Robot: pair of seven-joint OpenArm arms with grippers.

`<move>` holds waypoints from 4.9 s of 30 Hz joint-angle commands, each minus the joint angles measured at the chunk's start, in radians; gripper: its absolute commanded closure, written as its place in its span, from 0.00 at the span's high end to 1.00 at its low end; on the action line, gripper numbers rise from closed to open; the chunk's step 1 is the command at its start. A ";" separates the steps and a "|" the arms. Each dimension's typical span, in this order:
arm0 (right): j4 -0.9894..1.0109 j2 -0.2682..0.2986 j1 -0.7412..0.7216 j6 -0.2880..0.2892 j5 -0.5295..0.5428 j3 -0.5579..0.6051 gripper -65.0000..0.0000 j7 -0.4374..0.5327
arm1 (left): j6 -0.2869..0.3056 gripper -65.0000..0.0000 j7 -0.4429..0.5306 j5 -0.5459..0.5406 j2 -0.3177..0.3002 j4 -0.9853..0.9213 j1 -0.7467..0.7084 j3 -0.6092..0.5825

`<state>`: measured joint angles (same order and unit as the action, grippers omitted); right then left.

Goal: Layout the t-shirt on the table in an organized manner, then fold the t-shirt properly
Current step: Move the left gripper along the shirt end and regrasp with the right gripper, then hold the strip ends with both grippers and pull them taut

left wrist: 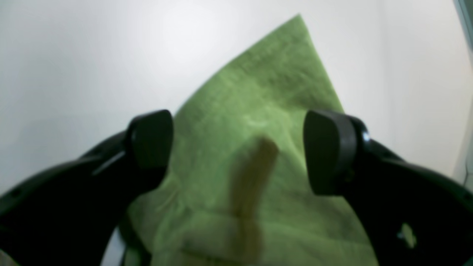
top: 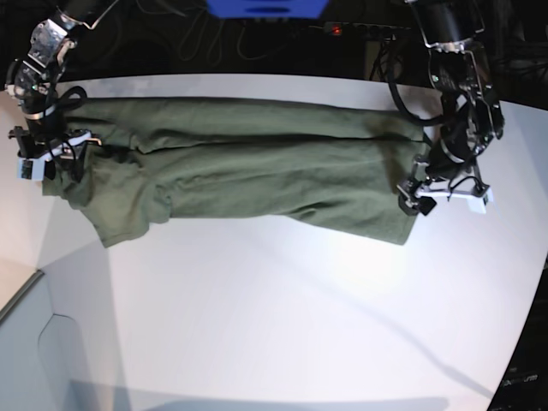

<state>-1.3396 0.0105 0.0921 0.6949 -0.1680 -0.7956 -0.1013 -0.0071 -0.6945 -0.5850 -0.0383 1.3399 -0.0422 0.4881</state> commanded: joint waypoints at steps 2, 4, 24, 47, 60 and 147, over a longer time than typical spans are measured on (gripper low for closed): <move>-0.015 0.010 -0.007 0.003 0.017 0.000 0.52 0.027 | 0.005 0.82 0.008 -0.005 -0.004 -0.024 0.026 -0.002; -0.015 0.010 -0.005 0.003 0.017 0.000 0.52 0.027 | 0.005 0.82 0.006 -0.005 -0.004 -0.066 0.028 -0.002; -0.015 0.010 -0.004 0.003 0.017 0.000 0.52 0.025 | 0.005 0.70 0.006 0.049 -0.061 -0.115 0.031 -0.191; -0.051 0.010 -0.050 0.003 0.015 0.008 0.52 0.025 | 0.005 0.00 0.009 0.115 -0.041 -0.017 -0.038 -0.134; 0.113 0.058 -0.222 0.003 -0.017 0.236 0.52 0.025 | 0.005 0.00 0.008 0.115 -0.047 -0.009 -0.038 -0.091; -0.091 0.018 0.074 0.003 -0.227 0.104 0.55 -0.076 | 0.006 0.00 0.005 0.115 -0.048 0.045 -0.054 -0.090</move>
<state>-1.4101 0.0162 0.1699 0.6914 -0.4118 -0.6857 -0.2016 -0.0036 -0.7033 -0.4648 -0.0799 1.3647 -0.1051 0.3958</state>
